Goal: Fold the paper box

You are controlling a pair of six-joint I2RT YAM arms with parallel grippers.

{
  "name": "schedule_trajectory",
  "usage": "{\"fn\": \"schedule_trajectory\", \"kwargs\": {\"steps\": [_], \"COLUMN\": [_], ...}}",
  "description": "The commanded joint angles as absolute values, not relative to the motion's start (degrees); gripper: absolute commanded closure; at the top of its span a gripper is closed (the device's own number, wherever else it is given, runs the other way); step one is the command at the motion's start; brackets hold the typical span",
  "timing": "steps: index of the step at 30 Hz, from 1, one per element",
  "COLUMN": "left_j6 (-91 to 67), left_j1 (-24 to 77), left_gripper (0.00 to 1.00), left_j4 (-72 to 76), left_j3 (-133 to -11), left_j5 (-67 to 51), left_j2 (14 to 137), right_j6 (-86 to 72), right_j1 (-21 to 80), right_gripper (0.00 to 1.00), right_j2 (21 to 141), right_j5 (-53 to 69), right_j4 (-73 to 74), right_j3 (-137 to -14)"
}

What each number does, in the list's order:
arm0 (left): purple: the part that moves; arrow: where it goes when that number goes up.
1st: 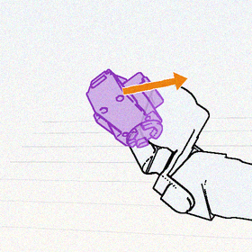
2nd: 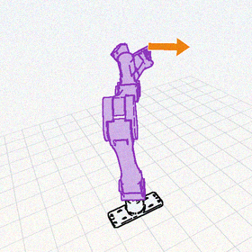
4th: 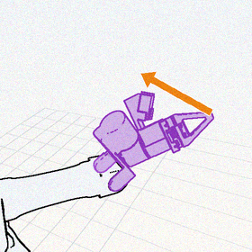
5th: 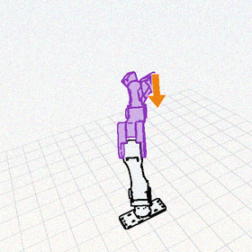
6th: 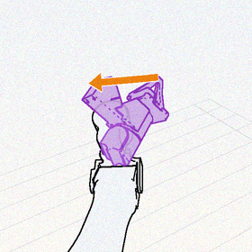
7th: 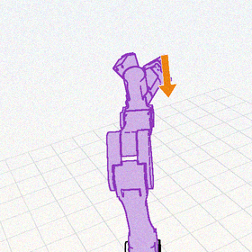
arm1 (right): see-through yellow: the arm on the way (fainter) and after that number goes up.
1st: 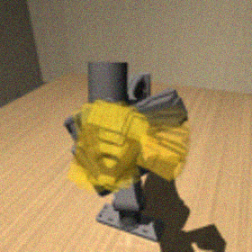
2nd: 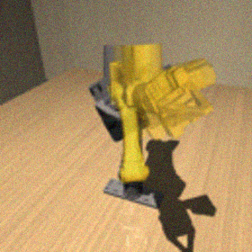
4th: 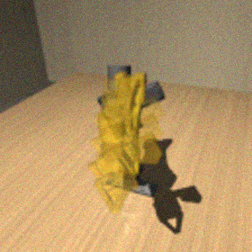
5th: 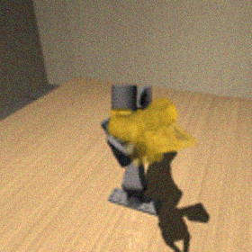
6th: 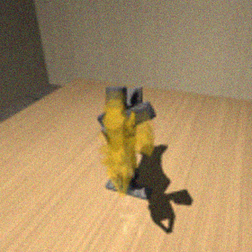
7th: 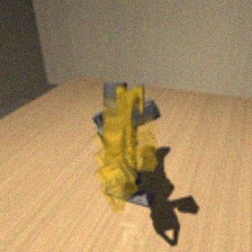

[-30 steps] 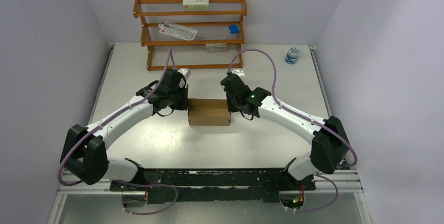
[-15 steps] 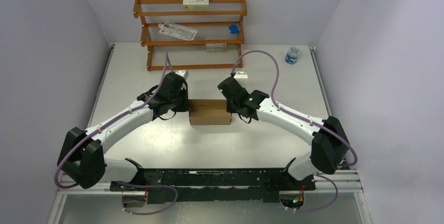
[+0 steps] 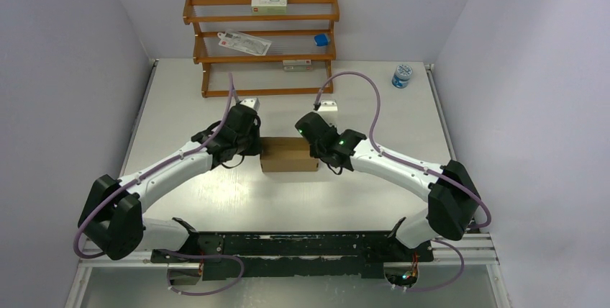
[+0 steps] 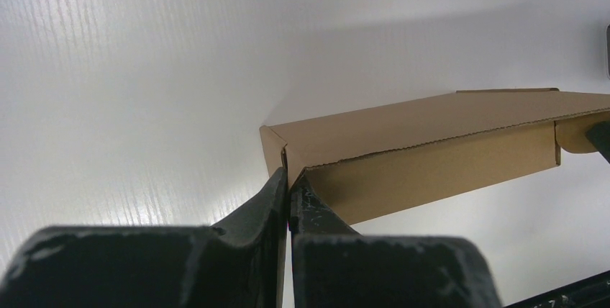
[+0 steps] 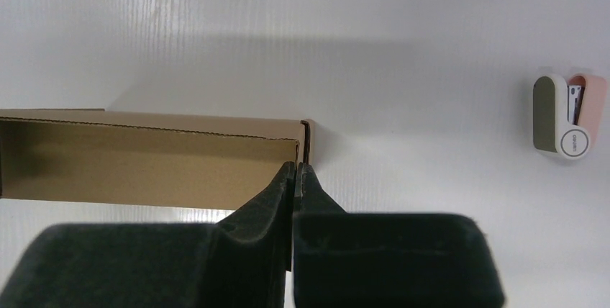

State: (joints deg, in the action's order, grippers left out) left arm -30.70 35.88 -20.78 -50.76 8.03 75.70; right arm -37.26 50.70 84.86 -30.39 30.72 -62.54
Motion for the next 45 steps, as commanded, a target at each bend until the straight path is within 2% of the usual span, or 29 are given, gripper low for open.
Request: {"fn": "schedule_trajectory", "kwargs": {"steps": [1,34,45], "left_j6": [-31.8,-34.6,-40.5], "left_j1": [37.3,38.8,42.8], "left_gripper": [0.92,0.91,0.83], "left_j4": [-18.1,-17.5,-20.8], "left_j3": [-50.0,-48.4,-48.1], "left_j5": [8.6,10.9,19.1], "left_j2": [75.1,73.7,72.9], "right_j6": [-34.9,-39.1,-41.5], "right_j1": [52.2,54.6,57.0], "right_gripper": [1.00,1.00,1.00], "right_j2": [85.1,84.6,85.1], "right_j5": [-31.4,-34.8,-36.6], "right_j4": [30.4,28.2,27.5], "right_j3": [-61.4,-57.1,-56.1]}}
